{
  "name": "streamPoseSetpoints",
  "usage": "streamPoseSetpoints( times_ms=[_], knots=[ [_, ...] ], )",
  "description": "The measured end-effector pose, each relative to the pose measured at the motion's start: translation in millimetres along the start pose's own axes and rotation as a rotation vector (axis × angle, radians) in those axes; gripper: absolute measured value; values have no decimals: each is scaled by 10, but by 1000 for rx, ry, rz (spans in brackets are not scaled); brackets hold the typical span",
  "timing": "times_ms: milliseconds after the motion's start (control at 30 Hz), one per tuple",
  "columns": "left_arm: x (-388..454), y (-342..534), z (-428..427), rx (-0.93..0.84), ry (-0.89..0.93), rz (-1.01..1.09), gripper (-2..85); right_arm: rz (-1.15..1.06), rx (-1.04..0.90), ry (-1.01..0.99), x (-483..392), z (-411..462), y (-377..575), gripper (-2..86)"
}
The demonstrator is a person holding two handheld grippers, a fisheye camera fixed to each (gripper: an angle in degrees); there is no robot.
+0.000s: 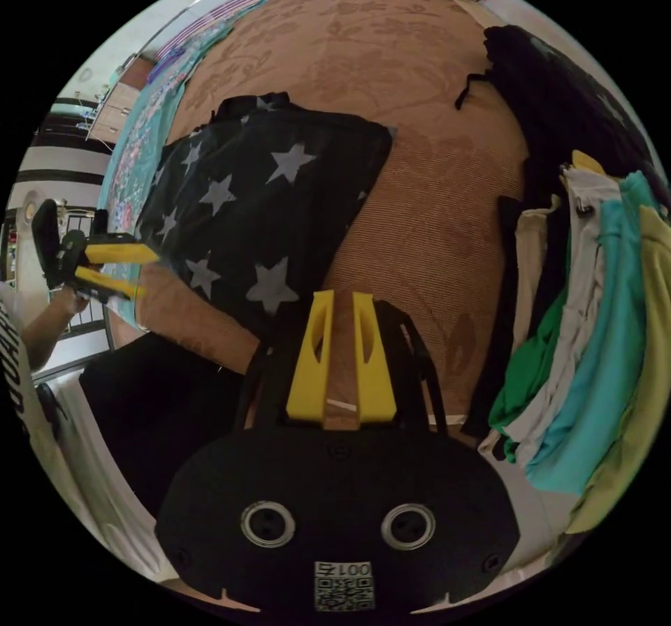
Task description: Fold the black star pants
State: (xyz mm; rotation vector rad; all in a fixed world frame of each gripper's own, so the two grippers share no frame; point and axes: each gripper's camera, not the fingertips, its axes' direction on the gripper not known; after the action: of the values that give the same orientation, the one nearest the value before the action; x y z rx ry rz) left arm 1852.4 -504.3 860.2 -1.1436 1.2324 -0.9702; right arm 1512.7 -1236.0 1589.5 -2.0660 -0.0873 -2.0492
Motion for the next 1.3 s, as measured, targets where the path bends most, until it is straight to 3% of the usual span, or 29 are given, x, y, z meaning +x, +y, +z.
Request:
streamPoseSetpoints(
  times_ms=[100,167,267,400,500,567,700,833,933,1167,1300],
  knots=[
    [560,-622,466,-100,19,148,91,23,14,9,205,153,194,11],
    [827,-858,639,-144,-85,174,89,41,16,6,359,235,343,11],
    [1147,-1073,808,-216,-244,148,63,100,36,-68,690,374,617,14],
    [1500,-1210,733,-217,-308,108,3,222,136,-216,1182,552,960,33],
    [1576,-1240,474,-144,-169,-33,-12,286,197,-279,1429,701,1153,68],
    [1567,-1207,294,-79,-60,-123,-15,368,256,-396,1590,821,1268,88],
    [1654,-1098,-58,25,53,-203,-16,664,491,-922,2135,1342,1501,122],
    [1825,-1055,-266,65,56,-219,-15,771,510,-1360,2518,1933,1366,148],
    [2004,-1005,-394,77,19,-195,-15,840,472,-1520,2746,2251,1179,165],
    [2449,-712,-577,44,-70,-91,-16,866,318,-1575,3273,2632,535,170],
    [2650,-424,-793,85,-87,-45,-16,870,183,-1491,3555,2872,147,118]
  ],
)
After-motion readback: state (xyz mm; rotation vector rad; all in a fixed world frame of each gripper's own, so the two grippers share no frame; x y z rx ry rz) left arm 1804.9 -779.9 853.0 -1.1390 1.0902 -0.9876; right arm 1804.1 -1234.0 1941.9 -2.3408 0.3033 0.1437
